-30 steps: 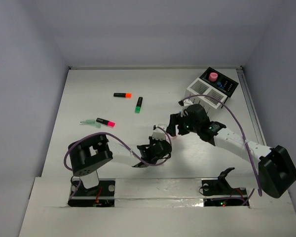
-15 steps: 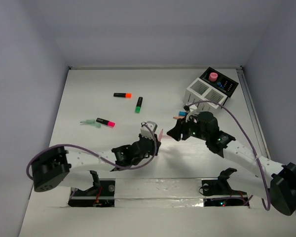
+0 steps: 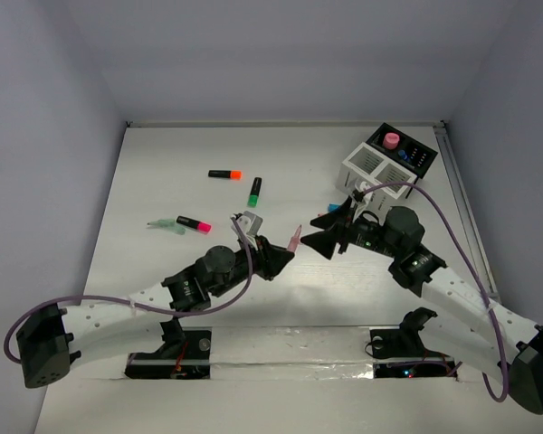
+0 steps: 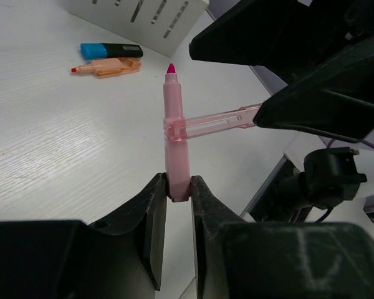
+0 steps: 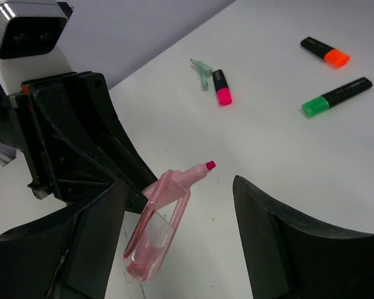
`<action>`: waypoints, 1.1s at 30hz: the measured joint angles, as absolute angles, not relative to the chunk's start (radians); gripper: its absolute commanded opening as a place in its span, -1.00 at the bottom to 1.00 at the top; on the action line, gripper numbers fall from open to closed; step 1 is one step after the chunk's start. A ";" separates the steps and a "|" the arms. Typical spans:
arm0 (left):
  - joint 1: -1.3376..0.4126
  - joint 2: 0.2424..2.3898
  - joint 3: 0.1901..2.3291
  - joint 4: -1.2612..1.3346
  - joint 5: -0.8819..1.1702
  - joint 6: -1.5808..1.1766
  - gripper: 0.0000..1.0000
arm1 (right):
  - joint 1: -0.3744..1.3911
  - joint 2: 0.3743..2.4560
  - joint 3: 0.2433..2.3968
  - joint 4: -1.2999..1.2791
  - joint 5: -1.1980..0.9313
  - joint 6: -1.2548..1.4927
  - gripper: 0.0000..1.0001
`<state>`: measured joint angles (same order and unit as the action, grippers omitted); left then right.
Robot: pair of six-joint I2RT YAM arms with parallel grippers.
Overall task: Sort the stationery into containers
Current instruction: Close the pen cap on the pen.
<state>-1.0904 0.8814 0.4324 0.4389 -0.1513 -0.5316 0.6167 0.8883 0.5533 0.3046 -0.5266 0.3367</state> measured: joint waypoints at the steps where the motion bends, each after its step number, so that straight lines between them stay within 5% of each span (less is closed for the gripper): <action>1: -1.087 0.875 0.431 0.440 -0.138 -0.532 -1.00 | 0.617 0.888 0.553 0.314 -0.536 0.342 0.40; 22: -1.039 0.839 0.417 0.453 -0.049 -0.559 -1.00 | 0.617 0.836 0.505 0.406 -0.653 0.397 0.34; 26: -1.032 0.836 0.416 0.453 -0.043 -0.561 -1.00 | 0.617 0.836 0.500 0.417 -0.656 0.402 -0.42; 29: -1.030 0.830 0.410 0.450 -0.032 -0.564 -1.00 | 0.612 0.834 0.493 0.428 -0.628 0.394 -0.74; 33: -1.026 0.820 0.394 0.458 -0.007 -0.574 -1.00 | 0.607 0.831 0.492 0.429 -0.591 0.395 -0.89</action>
